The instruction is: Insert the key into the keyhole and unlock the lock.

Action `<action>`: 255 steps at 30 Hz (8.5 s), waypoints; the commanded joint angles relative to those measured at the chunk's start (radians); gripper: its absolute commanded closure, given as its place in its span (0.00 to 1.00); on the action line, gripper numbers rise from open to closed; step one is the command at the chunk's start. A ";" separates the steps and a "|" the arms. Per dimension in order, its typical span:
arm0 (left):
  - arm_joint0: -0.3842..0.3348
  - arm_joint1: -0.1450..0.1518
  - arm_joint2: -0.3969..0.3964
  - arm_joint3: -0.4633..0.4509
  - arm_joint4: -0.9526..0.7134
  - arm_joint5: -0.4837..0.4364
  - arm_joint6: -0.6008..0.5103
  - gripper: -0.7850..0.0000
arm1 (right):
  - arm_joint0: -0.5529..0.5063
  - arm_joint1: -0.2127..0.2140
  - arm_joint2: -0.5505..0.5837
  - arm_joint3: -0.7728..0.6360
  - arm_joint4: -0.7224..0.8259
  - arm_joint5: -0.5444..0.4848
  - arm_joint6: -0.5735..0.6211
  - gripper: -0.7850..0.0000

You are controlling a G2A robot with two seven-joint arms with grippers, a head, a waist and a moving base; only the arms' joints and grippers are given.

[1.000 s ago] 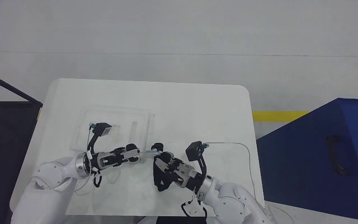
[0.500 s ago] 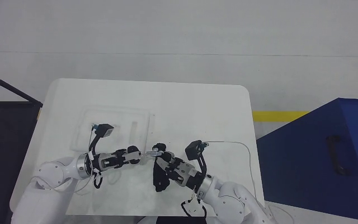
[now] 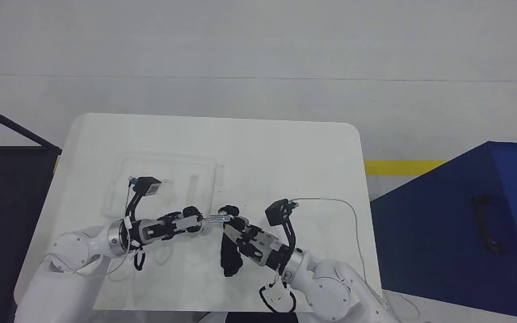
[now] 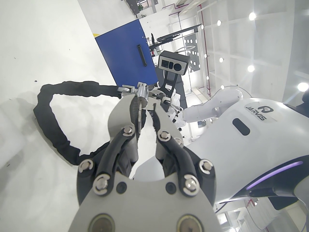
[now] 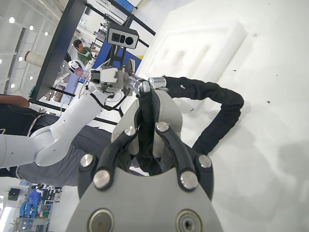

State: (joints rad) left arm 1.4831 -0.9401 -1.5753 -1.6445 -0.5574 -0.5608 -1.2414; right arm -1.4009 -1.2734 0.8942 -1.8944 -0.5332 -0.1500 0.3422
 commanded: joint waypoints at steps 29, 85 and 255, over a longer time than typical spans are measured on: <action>0.043 0.005 0.011 -0.085 -0.061 0.000 -0.018 0.00 | 0.023 0.012 0.148 0.095 0.635 -0.169 0.254 1.00; -0.015 -0.019 0.059 0.029 -0.271 0.176 -0.097 0.00 | 0.077 0.022 0.141 0.110 0.756 -0.190 0.390 1.00; 0.275 0.003 -0.266 -0.218 0.235 -0.418 0.770 0.00 | 0.222 0.022 0.034 0.354 0.585 0.282 0.269 0.00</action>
State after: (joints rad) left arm 1.7581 -0.9372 -1.8416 -1.8621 -0.3226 -0.9784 -0.4711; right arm -1.1736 -1.2542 0.9284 -1.5224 0.1120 0.1238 0.6515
